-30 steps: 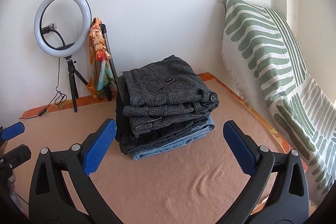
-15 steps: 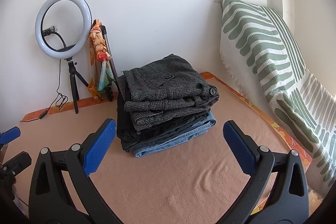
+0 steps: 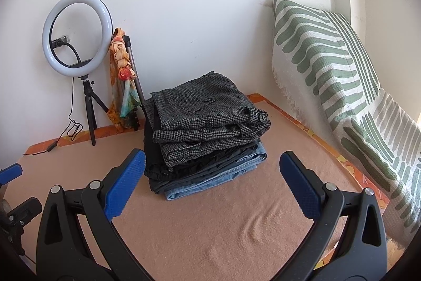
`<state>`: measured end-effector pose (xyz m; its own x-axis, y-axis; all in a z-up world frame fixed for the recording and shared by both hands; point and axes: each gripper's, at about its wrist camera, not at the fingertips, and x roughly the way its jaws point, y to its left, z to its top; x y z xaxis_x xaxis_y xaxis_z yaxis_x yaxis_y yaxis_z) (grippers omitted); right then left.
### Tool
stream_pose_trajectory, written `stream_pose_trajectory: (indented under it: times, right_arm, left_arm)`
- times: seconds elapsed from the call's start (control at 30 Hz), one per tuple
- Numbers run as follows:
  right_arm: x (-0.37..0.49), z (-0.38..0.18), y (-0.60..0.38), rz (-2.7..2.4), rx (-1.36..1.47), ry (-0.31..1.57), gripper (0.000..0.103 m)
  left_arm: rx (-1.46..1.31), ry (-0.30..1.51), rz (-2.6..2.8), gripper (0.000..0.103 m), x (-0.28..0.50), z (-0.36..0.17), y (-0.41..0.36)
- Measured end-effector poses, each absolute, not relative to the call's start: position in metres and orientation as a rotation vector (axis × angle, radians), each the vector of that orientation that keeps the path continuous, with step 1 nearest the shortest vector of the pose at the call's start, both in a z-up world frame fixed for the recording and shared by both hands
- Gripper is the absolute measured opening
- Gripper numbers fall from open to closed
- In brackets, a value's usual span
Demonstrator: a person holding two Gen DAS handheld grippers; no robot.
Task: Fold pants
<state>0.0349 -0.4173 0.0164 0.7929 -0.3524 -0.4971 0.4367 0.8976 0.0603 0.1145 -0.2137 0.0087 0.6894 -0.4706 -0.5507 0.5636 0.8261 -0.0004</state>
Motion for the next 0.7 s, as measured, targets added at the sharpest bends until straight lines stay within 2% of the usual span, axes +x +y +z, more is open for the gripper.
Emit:
stream_pose_trajectory:
  times: [0.7]
  right_arm:
    - [0.0363, 0.0157, -0.4159, -0.419, 0.182, 0.502, 0.103]
  left_arm:
    - [0.188, 0.572, -0.570, 0.102, 0.1134, 0.0078, -0.2147]
